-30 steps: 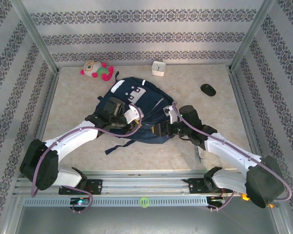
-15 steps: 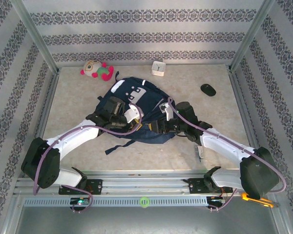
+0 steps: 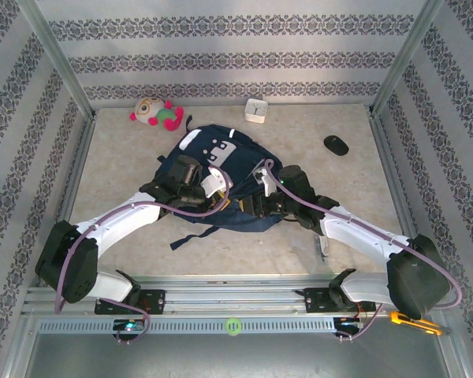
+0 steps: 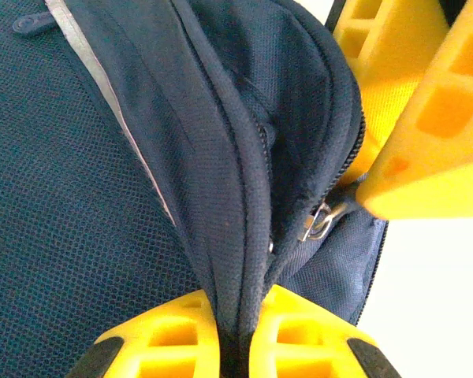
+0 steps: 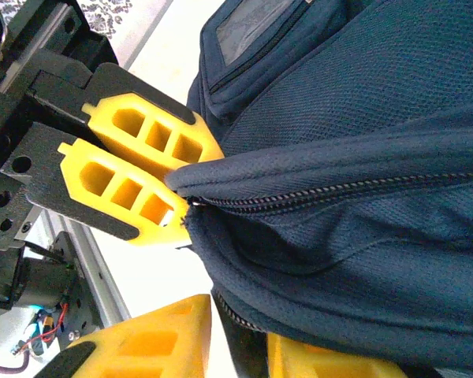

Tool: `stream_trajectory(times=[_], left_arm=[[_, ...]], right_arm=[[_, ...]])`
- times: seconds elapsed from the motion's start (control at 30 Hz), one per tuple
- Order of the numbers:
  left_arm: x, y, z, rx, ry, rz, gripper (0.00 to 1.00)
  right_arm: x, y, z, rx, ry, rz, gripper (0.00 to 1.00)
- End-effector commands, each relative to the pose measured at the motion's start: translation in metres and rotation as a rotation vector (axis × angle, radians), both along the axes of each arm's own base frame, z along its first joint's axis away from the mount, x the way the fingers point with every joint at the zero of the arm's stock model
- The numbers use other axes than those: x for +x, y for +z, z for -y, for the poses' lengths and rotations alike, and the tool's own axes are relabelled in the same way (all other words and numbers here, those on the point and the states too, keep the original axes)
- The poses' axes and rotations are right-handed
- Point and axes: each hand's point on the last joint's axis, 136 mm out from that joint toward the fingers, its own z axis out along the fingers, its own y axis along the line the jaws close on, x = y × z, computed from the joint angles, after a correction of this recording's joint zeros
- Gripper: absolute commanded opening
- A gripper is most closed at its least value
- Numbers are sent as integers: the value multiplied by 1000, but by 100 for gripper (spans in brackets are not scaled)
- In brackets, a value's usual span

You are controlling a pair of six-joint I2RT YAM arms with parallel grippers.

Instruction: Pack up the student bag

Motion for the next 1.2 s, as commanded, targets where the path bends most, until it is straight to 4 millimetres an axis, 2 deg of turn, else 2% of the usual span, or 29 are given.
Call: stream_trajectory(times=[0.0,0.07,0.17,0.23,0.4,0.5,0.6,0.8,1.03,1.17], left_arm=[[7,39,18,-125,-41,52,4],[7,39,18,-126,-43,55,4],[7,38,18,-121,-40,55,4],[9,38,17,-113,-28,55,4],[10,38,18,-133,-5,31,4],[14,39,19,-170,53,-17,2],[15,37,18,-208,118,-93,0],[11,31,12,-256,251,-252,0],[3,23,21,-325,300,-467,0],[-1,19,26,-329,286,-529,0]], right_arm=[[3,13,-11,13,28,50,26],[4,11,-10,2,20,51,26],[6,9,-7,-18,2,57,19],[9,9,-3,-36,-28,63,18],[0,13,-3,-26,-36,31,26],[-9,15,2,-13,-85,9,39],[-12,18,14,-30,-174,27,46],[-14,22,30,-88,-316,77,48],[-9,21,11,-107,-293,86,48],[-2,18,0,-106,-302,95,47]])
